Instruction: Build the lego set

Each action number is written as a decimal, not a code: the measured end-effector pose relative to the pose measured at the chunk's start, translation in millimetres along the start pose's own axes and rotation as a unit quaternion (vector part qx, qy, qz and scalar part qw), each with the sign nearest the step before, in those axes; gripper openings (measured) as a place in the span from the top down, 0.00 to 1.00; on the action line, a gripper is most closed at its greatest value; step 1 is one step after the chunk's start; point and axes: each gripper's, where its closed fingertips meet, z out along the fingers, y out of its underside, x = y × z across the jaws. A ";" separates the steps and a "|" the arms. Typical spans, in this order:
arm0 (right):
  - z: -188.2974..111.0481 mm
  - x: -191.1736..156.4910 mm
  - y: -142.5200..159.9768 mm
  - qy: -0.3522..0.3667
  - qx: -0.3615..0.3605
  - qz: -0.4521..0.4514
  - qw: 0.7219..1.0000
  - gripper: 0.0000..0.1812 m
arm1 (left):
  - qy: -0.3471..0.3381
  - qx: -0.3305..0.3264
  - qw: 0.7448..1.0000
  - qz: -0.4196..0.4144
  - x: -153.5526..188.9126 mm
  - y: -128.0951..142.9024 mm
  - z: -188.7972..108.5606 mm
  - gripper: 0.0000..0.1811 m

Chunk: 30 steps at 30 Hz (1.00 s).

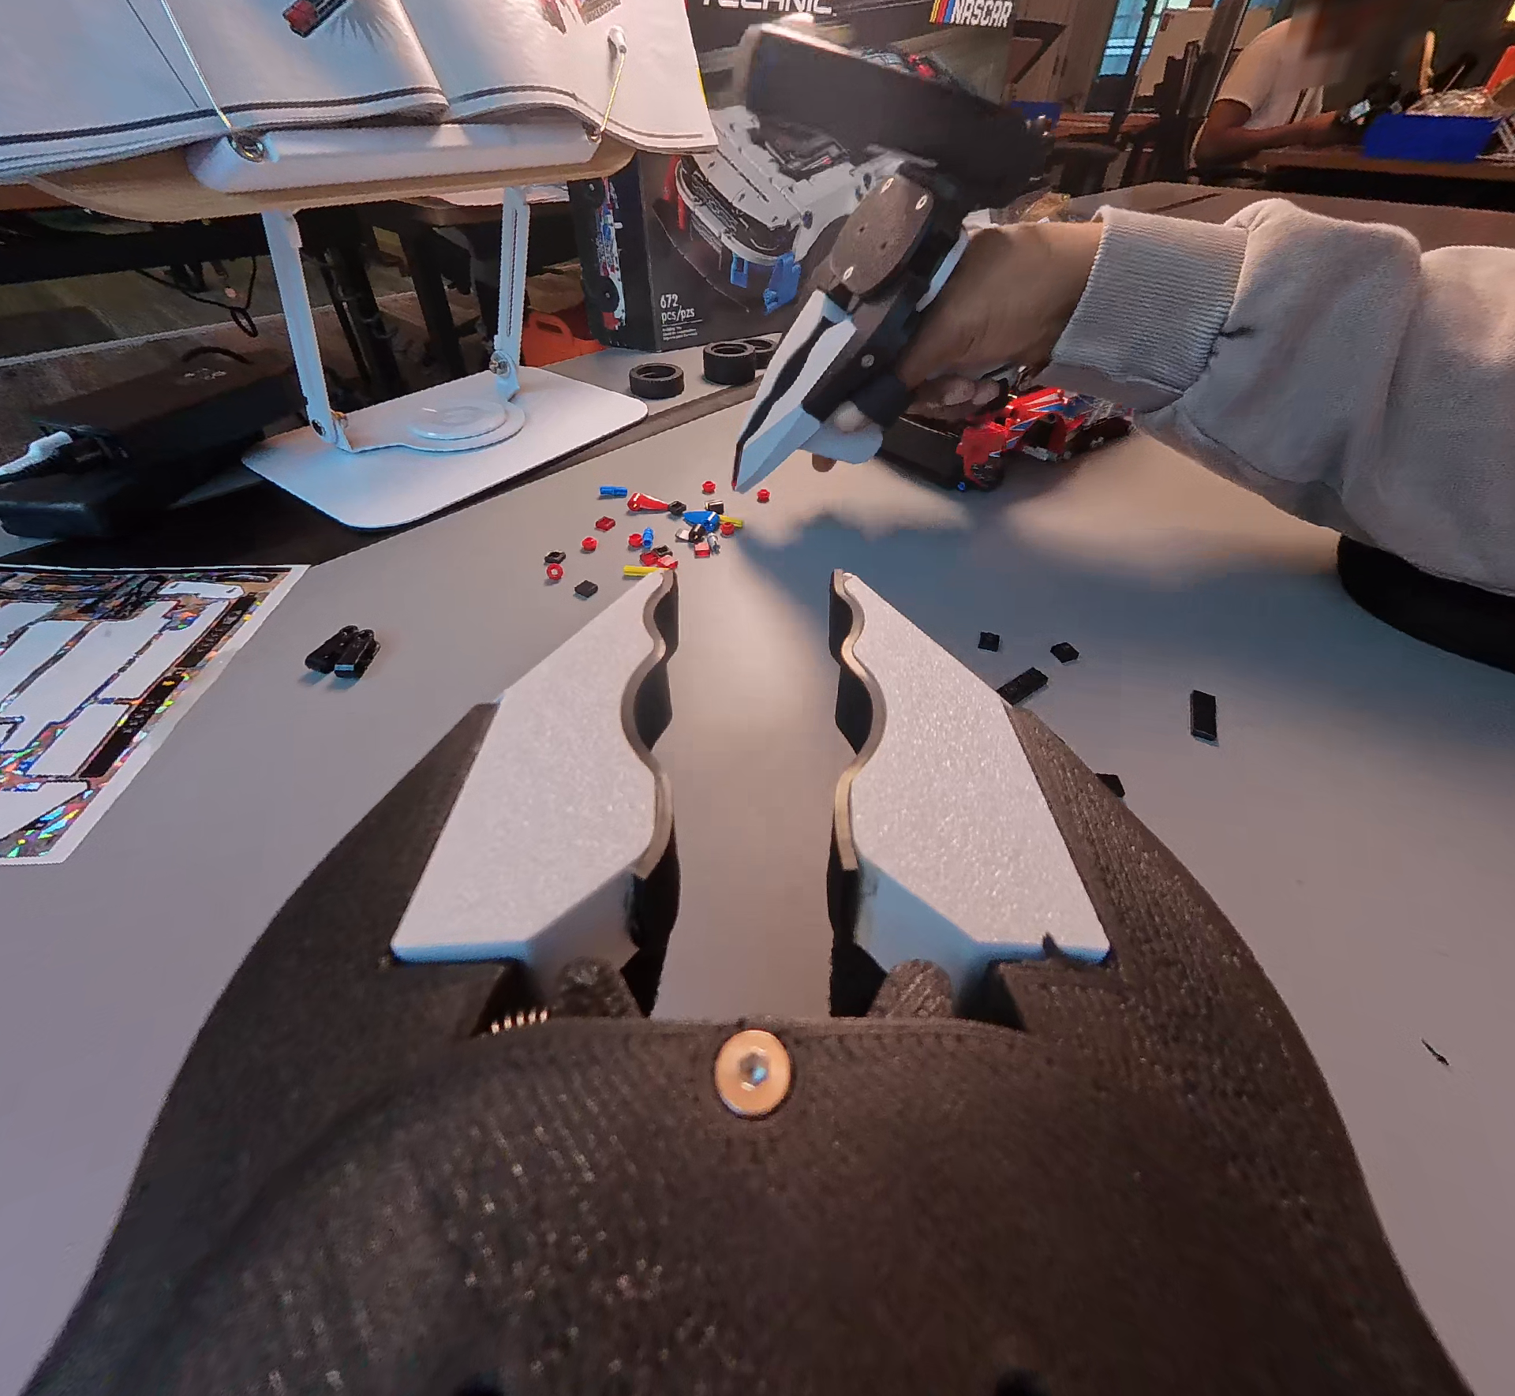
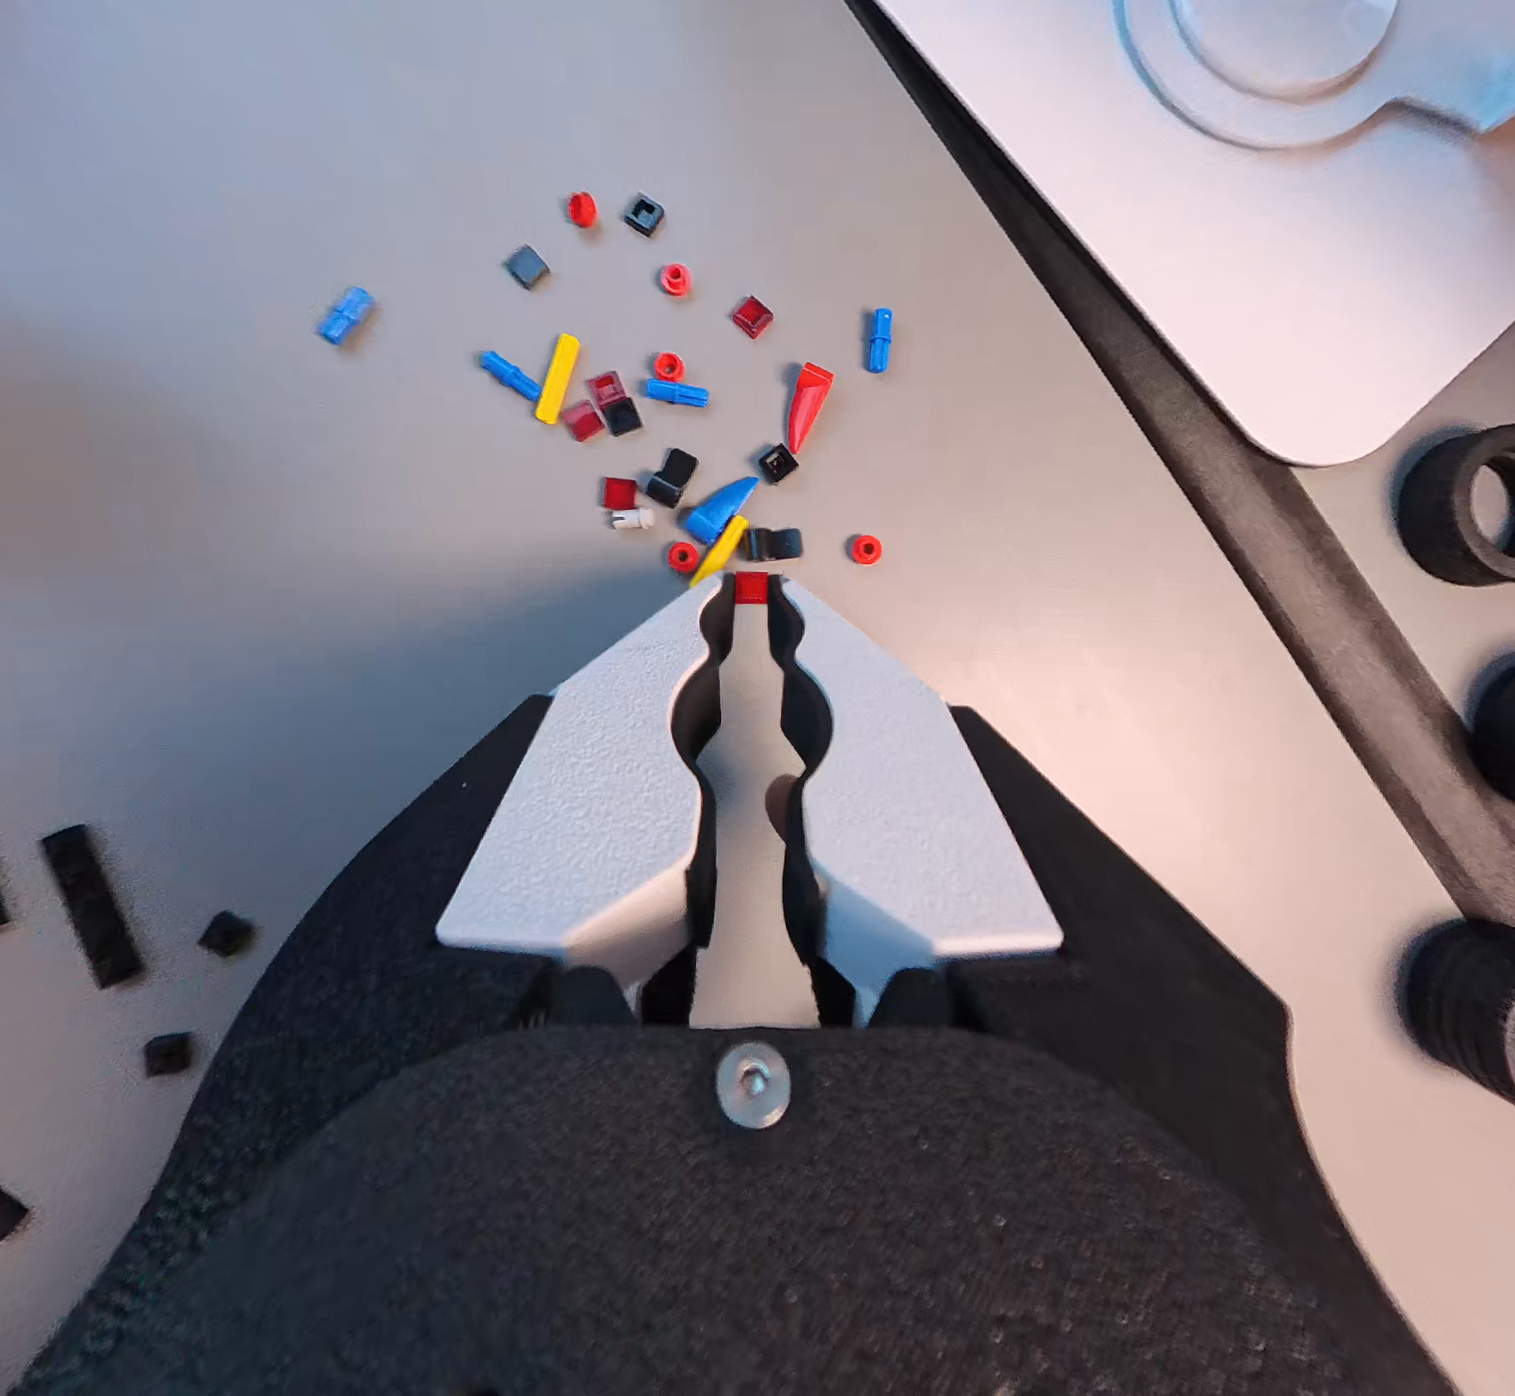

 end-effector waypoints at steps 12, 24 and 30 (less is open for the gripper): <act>-79.2 -146.4 58.8 -0.169 0.057 -0.203 0.963 0.97 | -0.005 -0.008 1.000 0.004 -1.6 4.2 1.8 0.81; -75.2 -144.2 120.7 -0.142 0.003 -0.164 0.976 0.97 | -0.011 -0.021 1.000 0.014 -2.0 10.0 3.6 0.81; -82.9 -139.3 104.8 -0.135 0.010 -0.191 0.972 0.88 | -0.012 -0.021 1.000 0.014 -3.0 9.8 2.8 0.81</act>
